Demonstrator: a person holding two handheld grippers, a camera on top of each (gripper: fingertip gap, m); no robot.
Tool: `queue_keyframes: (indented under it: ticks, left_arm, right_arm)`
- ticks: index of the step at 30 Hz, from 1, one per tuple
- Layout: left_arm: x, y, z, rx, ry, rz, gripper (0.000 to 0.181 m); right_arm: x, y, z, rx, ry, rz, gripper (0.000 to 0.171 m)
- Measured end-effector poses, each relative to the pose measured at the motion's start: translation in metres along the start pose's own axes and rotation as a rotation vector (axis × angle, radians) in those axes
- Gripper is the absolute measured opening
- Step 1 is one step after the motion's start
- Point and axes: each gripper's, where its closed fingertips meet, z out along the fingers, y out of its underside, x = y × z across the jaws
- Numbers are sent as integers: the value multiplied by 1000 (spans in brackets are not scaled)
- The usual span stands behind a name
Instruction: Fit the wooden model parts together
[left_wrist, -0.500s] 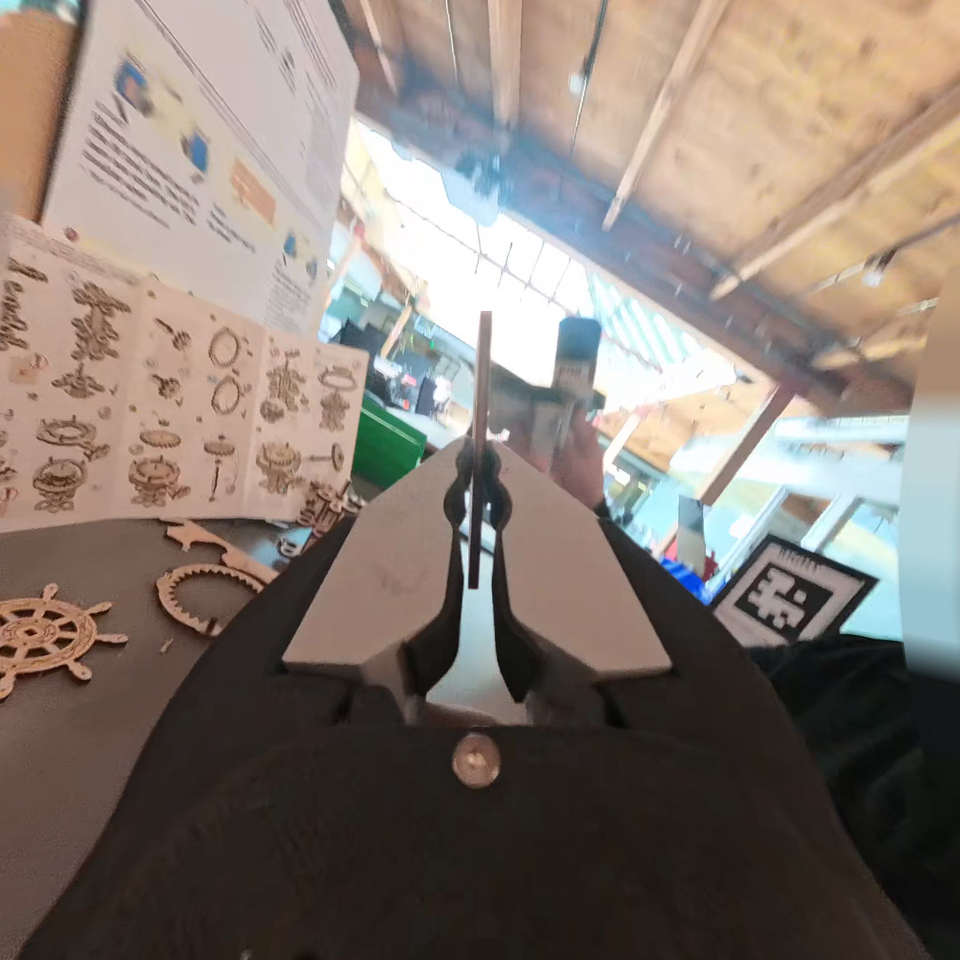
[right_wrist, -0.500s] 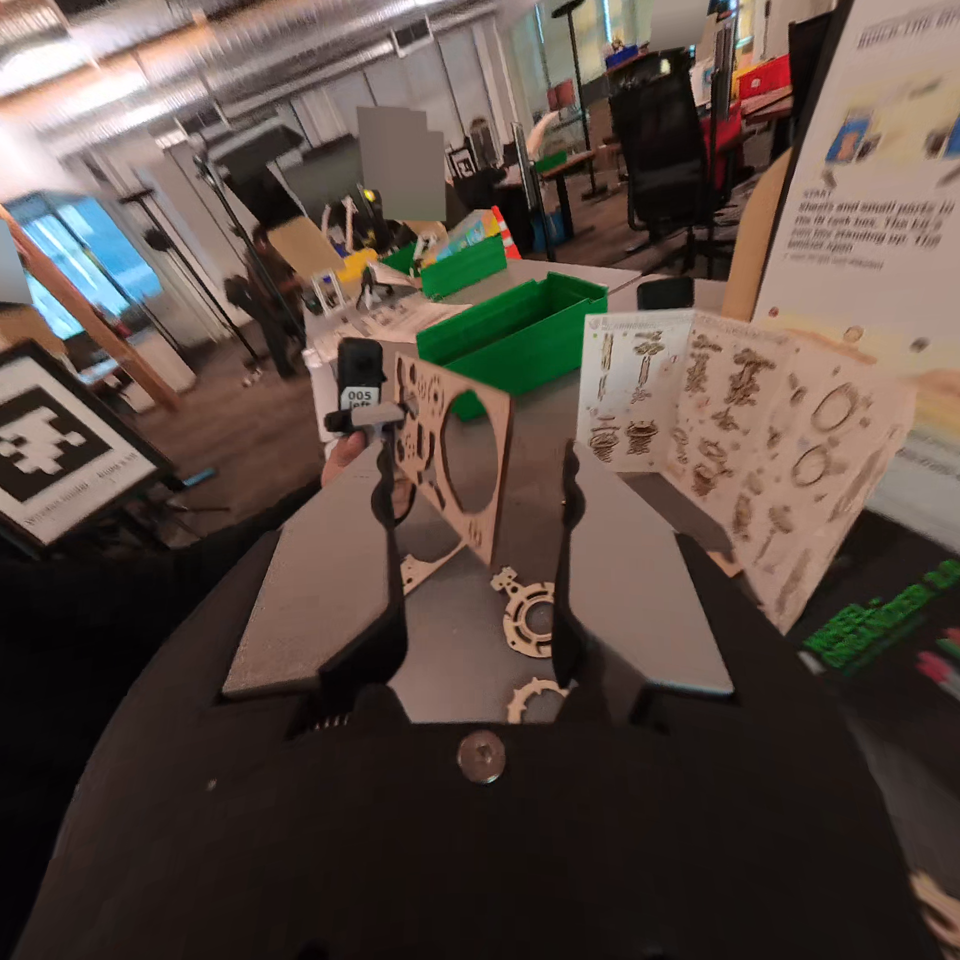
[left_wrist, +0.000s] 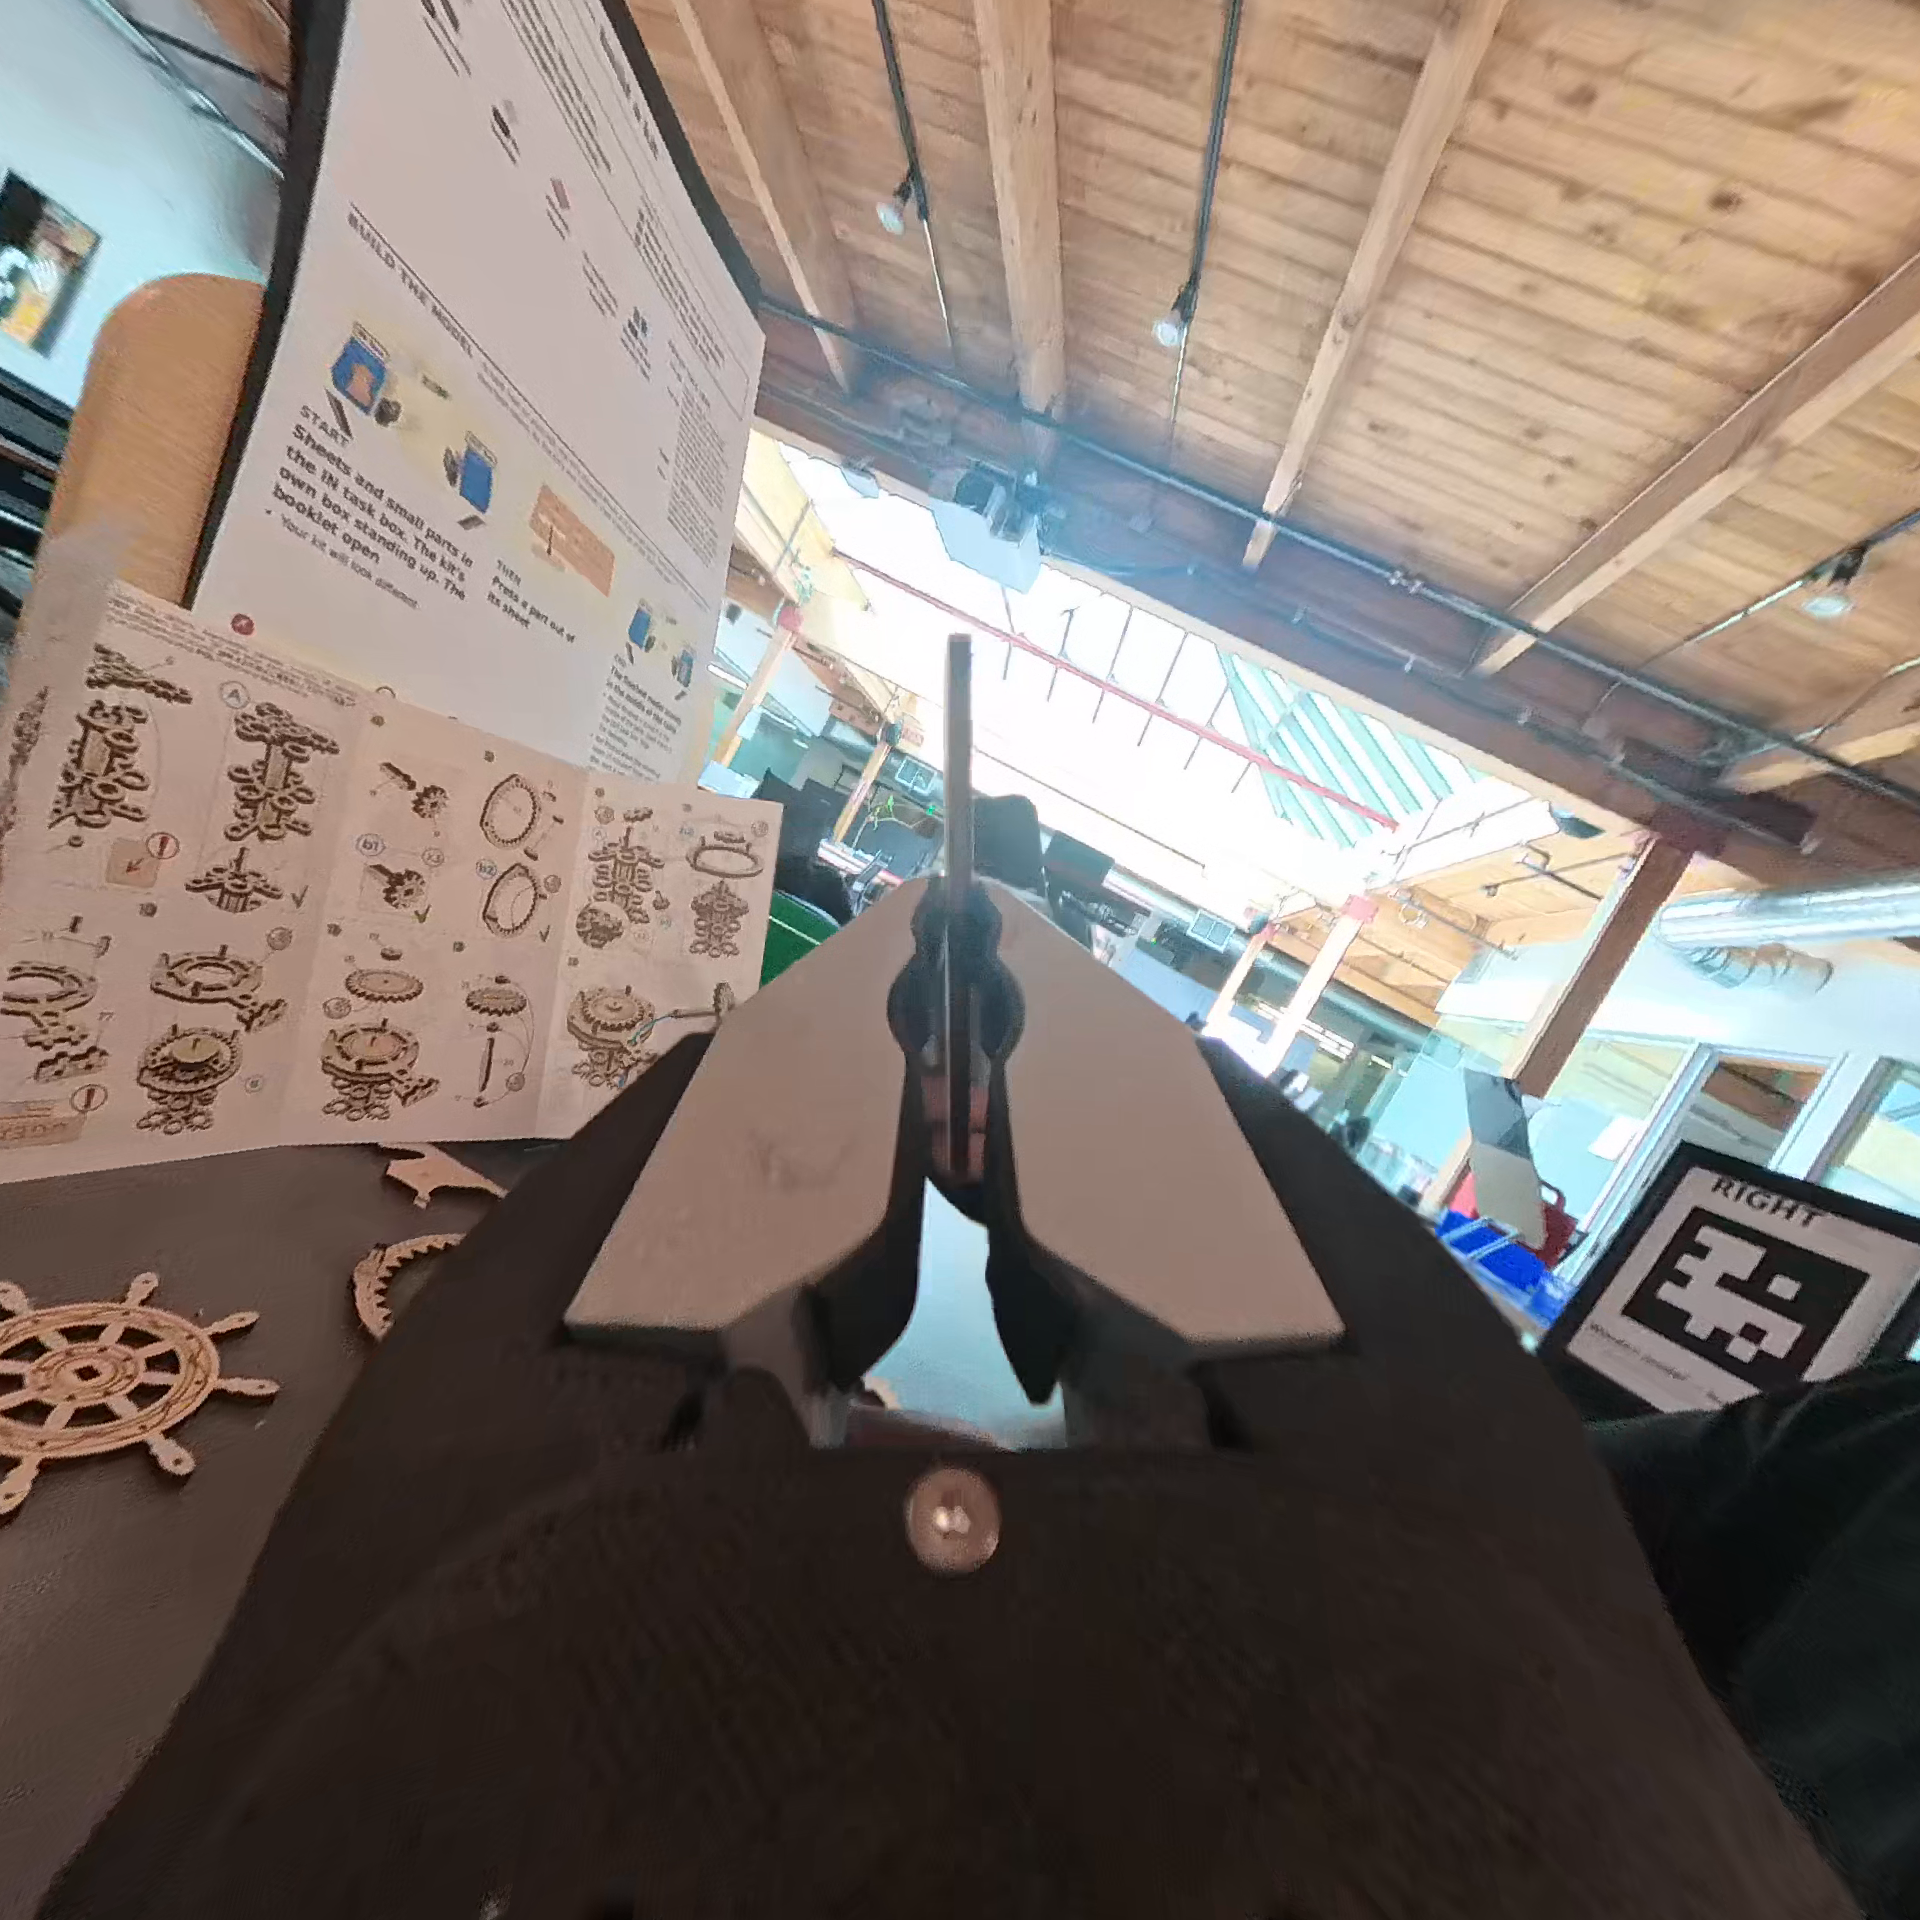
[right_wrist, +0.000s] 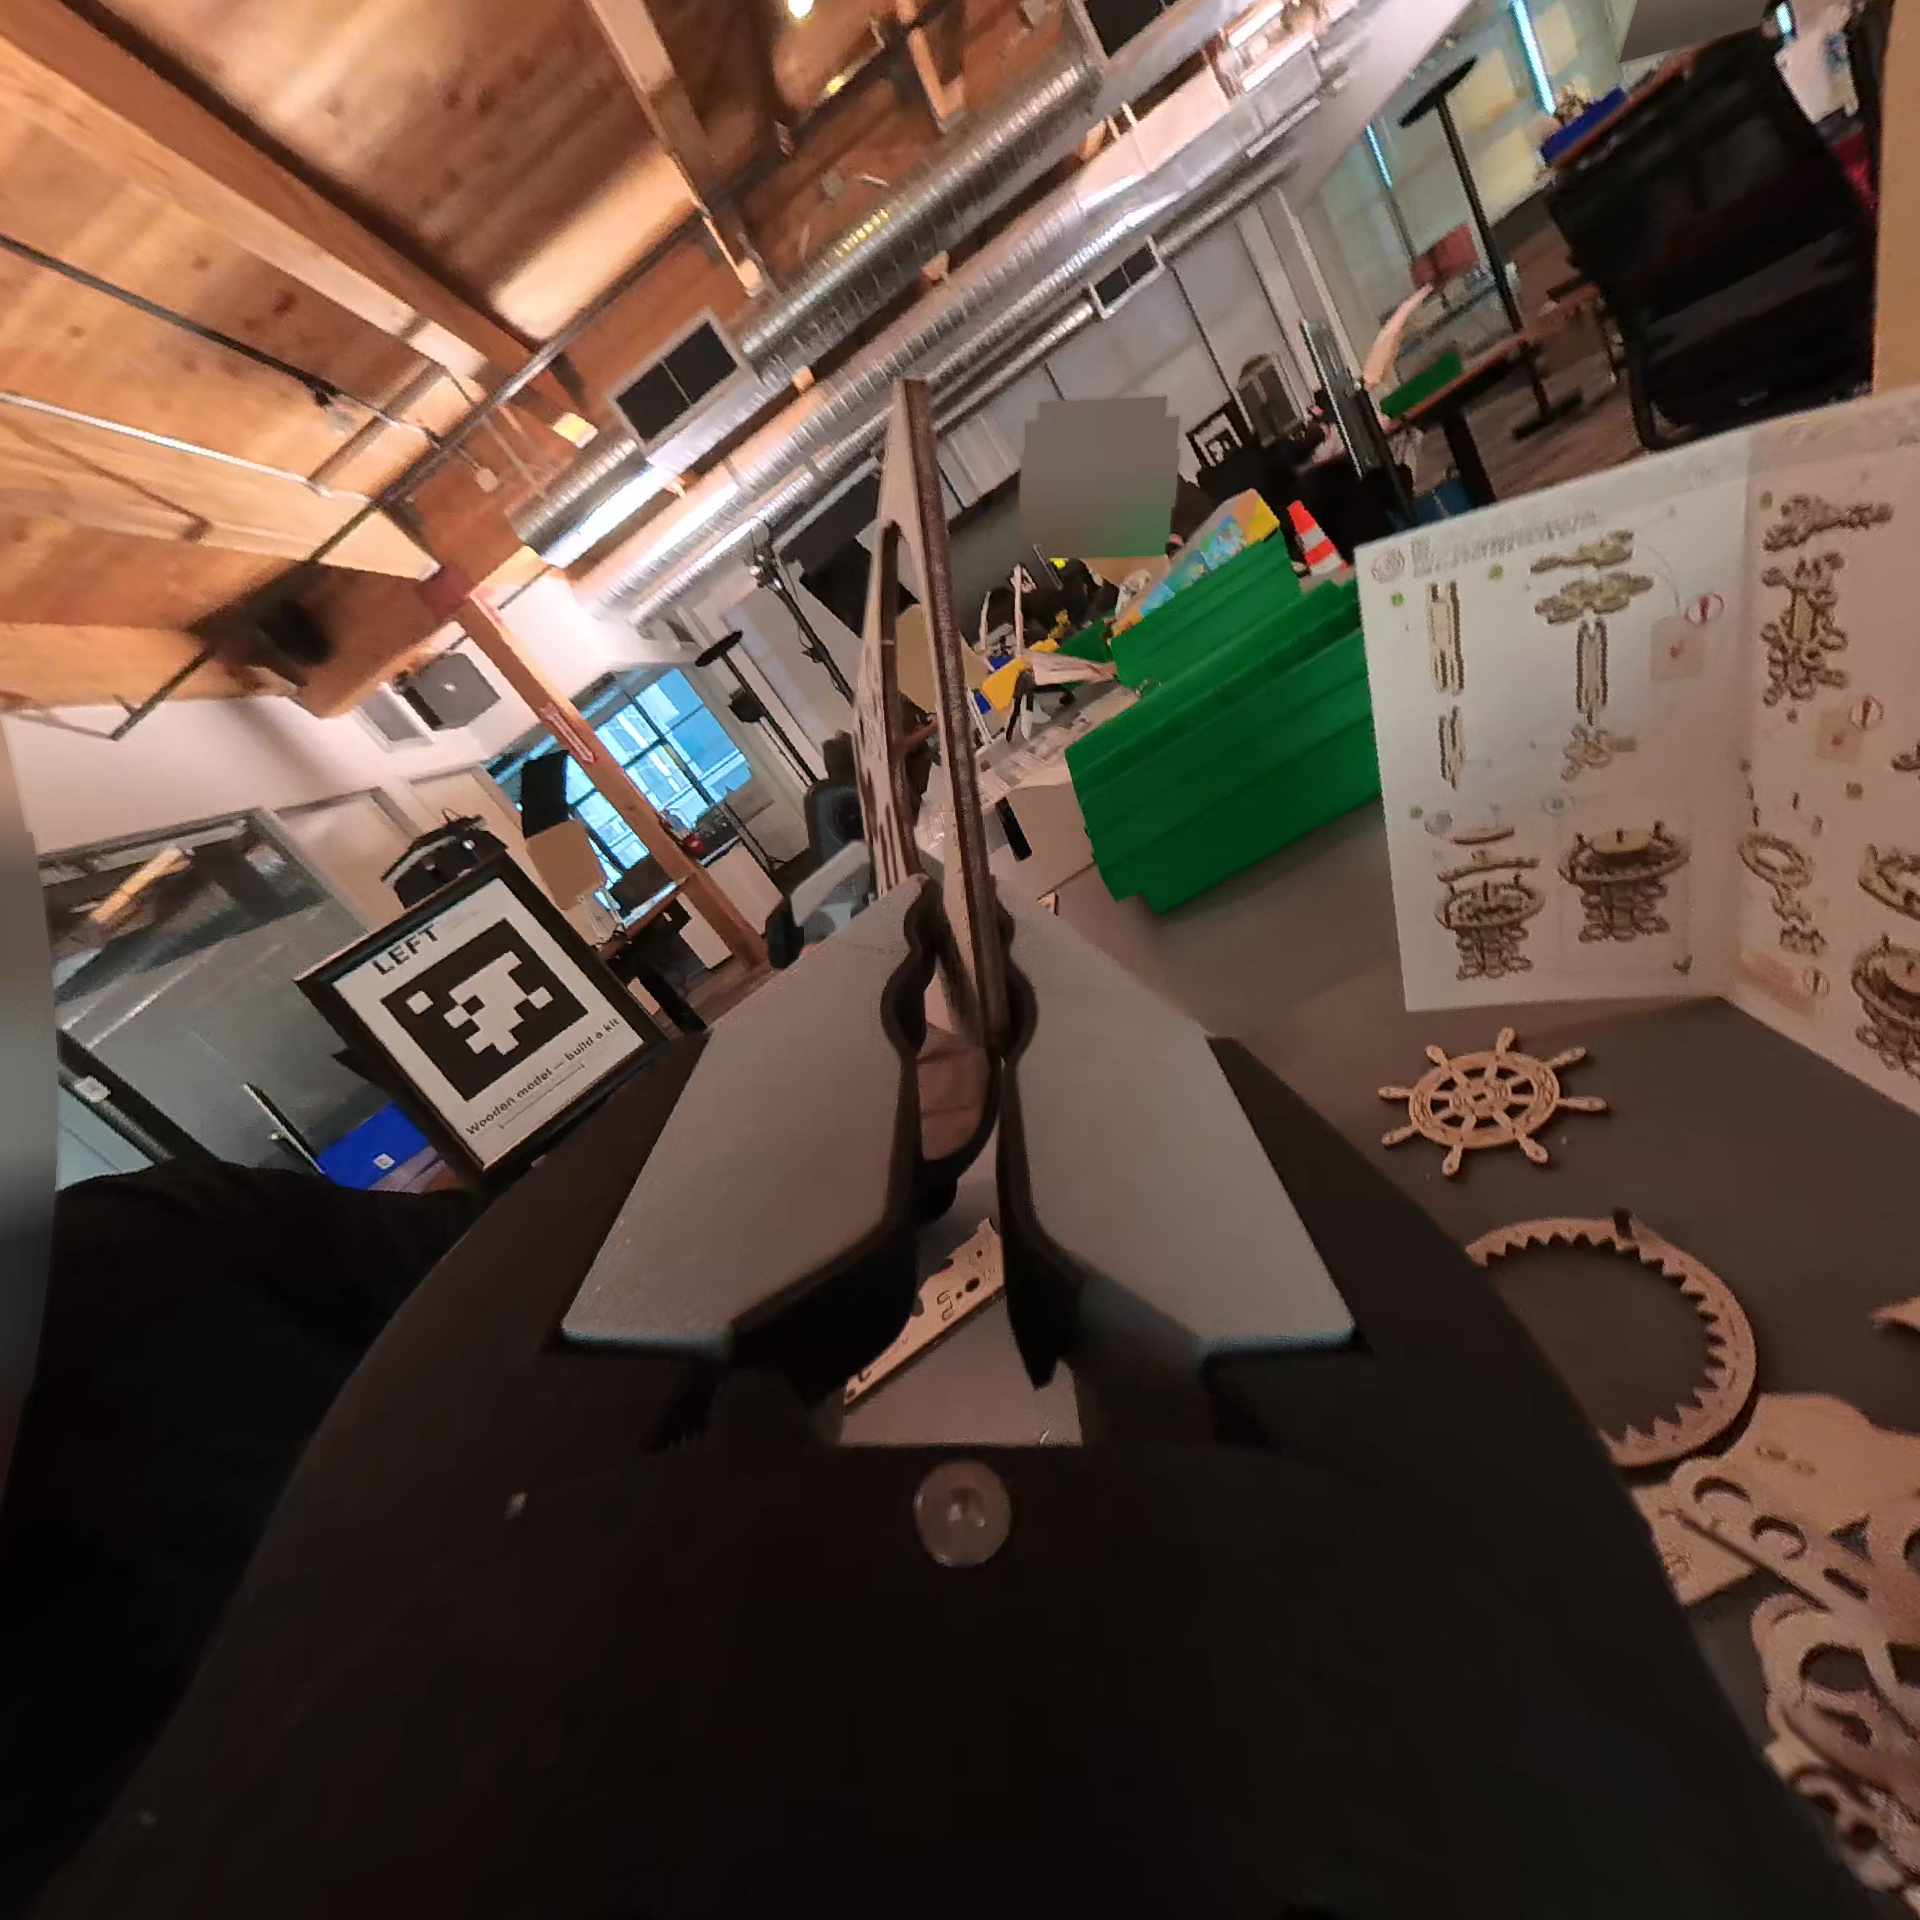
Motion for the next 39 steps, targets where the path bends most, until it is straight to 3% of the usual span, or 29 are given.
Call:
queue_keyframes:
  ticks: [7,17,24,27,29,32,34,36,39]
  left_arm:
    - [5,27,-2,-140,16,44,1]
    - [10,82,3,-403,39,197,1]
    - [1,83,4,-426,5,288,1]
    - [5,58,2,-441,-46,694,0]
    - [20,39,-3,-499,-33,1194,0]
    - [46,27,-8,-598,50,1977,0]
    - [62,35,-11,-622,172,2384,0]
    - [76,44,-12,-561,272,2616,0]
    - [87,62,-20,-505,421,2669,0]
  right_arm:
    - [-12,-18,-3,39,-76,-45,0]
    - [-22,-24,5,-56,-115,-144,0]
    - [-19,-22,-2,-36,-148,-151,3]
    - [-21,-16,-16,-61,-158,-116,34]
    - [-29,-4,-34,-115,-215,-84,54]
    - [-53,18,-63,-219,-402,-9,59]
    - [-69,31,-78,-289,-520,35,69]
    - [-69,36,-79,-304,-528,46,70]
    - [-64,43,-65,-326,-493,73,72]
